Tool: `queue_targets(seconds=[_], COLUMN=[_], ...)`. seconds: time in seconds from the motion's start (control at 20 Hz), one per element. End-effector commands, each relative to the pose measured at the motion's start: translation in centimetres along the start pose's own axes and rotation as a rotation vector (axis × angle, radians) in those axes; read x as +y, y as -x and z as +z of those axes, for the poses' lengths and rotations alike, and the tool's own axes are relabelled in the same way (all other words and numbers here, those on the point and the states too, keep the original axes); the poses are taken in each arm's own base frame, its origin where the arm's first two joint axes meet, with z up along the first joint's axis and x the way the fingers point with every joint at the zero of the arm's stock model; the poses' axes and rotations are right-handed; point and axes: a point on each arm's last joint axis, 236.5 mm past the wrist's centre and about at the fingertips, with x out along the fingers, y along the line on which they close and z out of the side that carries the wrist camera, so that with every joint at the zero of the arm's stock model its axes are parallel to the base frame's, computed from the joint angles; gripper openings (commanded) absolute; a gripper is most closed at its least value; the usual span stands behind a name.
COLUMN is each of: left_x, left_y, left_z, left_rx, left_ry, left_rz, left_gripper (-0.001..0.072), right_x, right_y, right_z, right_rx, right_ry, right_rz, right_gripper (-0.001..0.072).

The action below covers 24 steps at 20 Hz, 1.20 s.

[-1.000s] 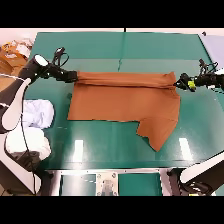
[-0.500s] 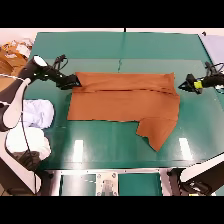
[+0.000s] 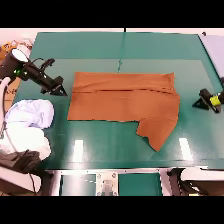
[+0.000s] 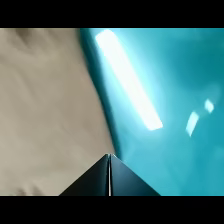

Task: Fold the shirts.

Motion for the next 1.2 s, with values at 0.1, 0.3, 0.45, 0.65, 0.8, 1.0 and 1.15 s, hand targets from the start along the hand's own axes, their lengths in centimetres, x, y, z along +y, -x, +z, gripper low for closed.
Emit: queue_targets(seconds=[0.1,0.3,0.45,0.65,0.8,1.0,1.15], left_x=[-0.4,-0.1,-0.1,-1.1,-1.5,-1.5,-3.3], left_y=[-1.5,-5.0,-8.6,-10.5,-12.2,-14.6,-13.9], left_z=[-6.7,-10.0,-10.0,-7.8,-4.9,-4.4,-4.6], left_rx=[-0.176,-0.227,-0.286,-0.449,-0.547,-0.487,-0.454], left_ry=[0.006,0.104,0.187,0.253,0.356,0.420,0.288], left_rz=[0.108,0.116,0.096,0.031,-0.022,-0.034,-0.042], left_gripper=[0.0023,0.0697,0.0696,0.0694,0.0694,0.0693,0.0028], right_x=[-2.4,-0.5,0.8,2.1,2.6,2.7,2.8], right_y=[-2.8,-8.0,-10.6,-11.1,-10.6,-10.4,-10.3], right_z=[-12.2,-16.7,-17.7,-16.6,-15.6,-15.3,-15.3], right_rx=[0.028,0.080,0.077,0.047,0.020,0.008,0.012], right_ry=[-0.175,-0.232,-0.255,-0.249,-0.219,-0.192,-0.177], right_rz=[-0.041,0.112,0.176,0.207,0.222,0.222,0.225], right_gripper=[0.0125,0.0436,0.0390,0.0386,0.0387,0.0387,0.0238])
